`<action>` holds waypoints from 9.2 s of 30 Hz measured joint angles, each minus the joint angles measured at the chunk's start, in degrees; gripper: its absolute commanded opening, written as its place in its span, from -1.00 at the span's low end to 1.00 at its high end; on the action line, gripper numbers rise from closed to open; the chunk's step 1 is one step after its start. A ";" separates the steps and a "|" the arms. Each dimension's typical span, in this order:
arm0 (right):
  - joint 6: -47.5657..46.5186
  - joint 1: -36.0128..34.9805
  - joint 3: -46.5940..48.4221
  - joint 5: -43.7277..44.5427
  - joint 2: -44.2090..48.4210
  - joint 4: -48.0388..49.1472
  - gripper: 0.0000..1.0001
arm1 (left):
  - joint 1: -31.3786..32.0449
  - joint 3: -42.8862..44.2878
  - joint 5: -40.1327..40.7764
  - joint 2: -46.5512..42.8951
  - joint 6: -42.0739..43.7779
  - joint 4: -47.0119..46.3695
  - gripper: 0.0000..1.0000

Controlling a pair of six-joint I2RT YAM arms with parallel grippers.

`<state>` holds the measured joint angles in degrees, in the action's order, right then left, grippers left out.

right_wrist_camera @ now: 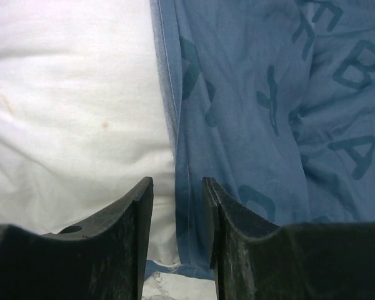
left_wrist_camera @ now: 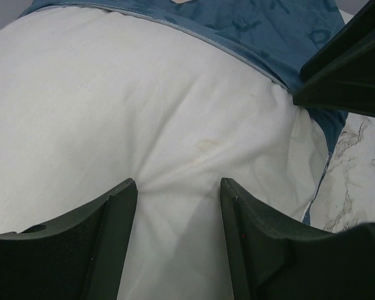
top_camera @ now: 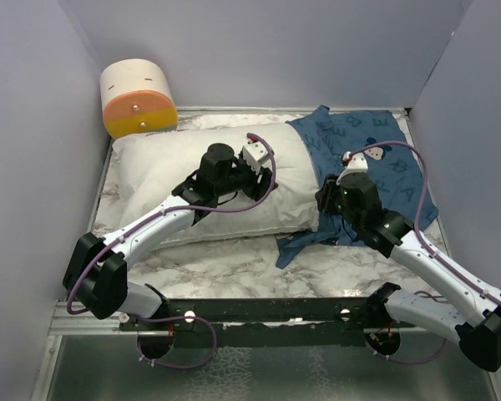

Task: Put the pillow into the pillowcase
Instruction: Stuff the pillow into the pillowcase.

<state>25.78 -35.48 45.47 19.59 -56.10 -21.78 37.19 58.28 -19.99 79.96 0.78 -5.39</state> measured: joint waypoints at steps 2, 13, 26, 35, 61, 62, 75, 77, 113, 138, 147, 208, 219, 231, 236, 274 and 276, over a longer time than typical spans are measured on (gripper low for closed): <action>-0.52 0.11 0.00 -0.02 0.28 0.35 -0.25 | 0.00 0.00 -0.02 0.00 0.00 0.00 0.14; -1.14 1.75 -0.98 -1.31 -4.02 2.71 -0.77 | 0.00 0.11 -0.04 0.09 0.00 0.42 -0.24; -4.07 2.23 -0.81 -12.04 -1.84 4.90 -0.99 | 0.00 2.32 -2.36 3.98 -1.22 0.90 -0.67; -3.93 2.60 3.32 -26.56 -8.35 11.32 -0.99 | 1.42 5.29 -5.64 9.79 -2.99 1.03 -0.77; -4.24 1.79 -4.02 -27.89 6.29 14.91 0.76 | 2.99 -8.66 6.75 -10.80 4.50 -4.00 0.81; -4.33 1.79 -4.09 -27.87 7.41 14.93 0.79 | 2.99 -10.01 6.56 -11.96 5.16 -5.49 0.81; -0.70 2.36 -7.13 -24.79 13.31 14.75 0.79 | 27.47 -23.96 10.73 -18.05 41.70 -5.81 0.90; 0.11 2.58 -8.50 -24.76 14.08 14.71 0.79 | 31.50 -26.03 17.03 -16.48 48.74 -5.44 0.92; 0.50 3.34 -7.17 -33.88 17.31 12.41 1.00 | 12.61 20.24 25.14 6.58 23.50 17.57 -1.00; -3.65 3.23 -4.63 -7.93 10.03 4.00 0.78 | 4.24 34.12 0.55 13.11 -0.52 25.59 -1.00; -4.63 3.19 -4.33 -5.05 4.59 4.35 1.00 | -2.67 34.91 -8.09 15.54 -5.88 21.03 -1.00; -4.31 3.45 19.91 -44.74 -22.01 26.56 0.94 | -17.99 14.99 11.39 -16.48 -9.66 14.67 0.62; -6.54 2.05 1.75 -49.96 1.79 22.43 0.66 | -17.99 -10.73 17.90 -34.60 -14.82 27.63 0.98; -5.99 -0.83 -1.38 -24.72 -4.17 3.39 0.22 | -21.27 -7.63 25.68 -26.34 -16.48 26.64 0.98; -5.29 -0.85 -1.62 -20.44 -7.54 3.67 -0.02 | -25.33 -7.65 26.01 -25.88 -16.44 25.11 0.98; -9.51 -5.40 -5.14 -44.22 -0.50 13.79 0.04 | -36.54 -15.37 -5.97 -14.84 -12.24 7.50 0.25; -9.57 -5.46 -2.67 -44.30 1.81 14.08 0.05 | -36.52 -15.82 -6.49 -17.22 -13.00 7.93 0.34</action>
<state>16.21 -40.95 42.81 -24.71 -54.28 -7.70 0.67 42.46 -26.48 62.74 -12.23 2.55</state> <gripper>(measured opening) 0.512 0.604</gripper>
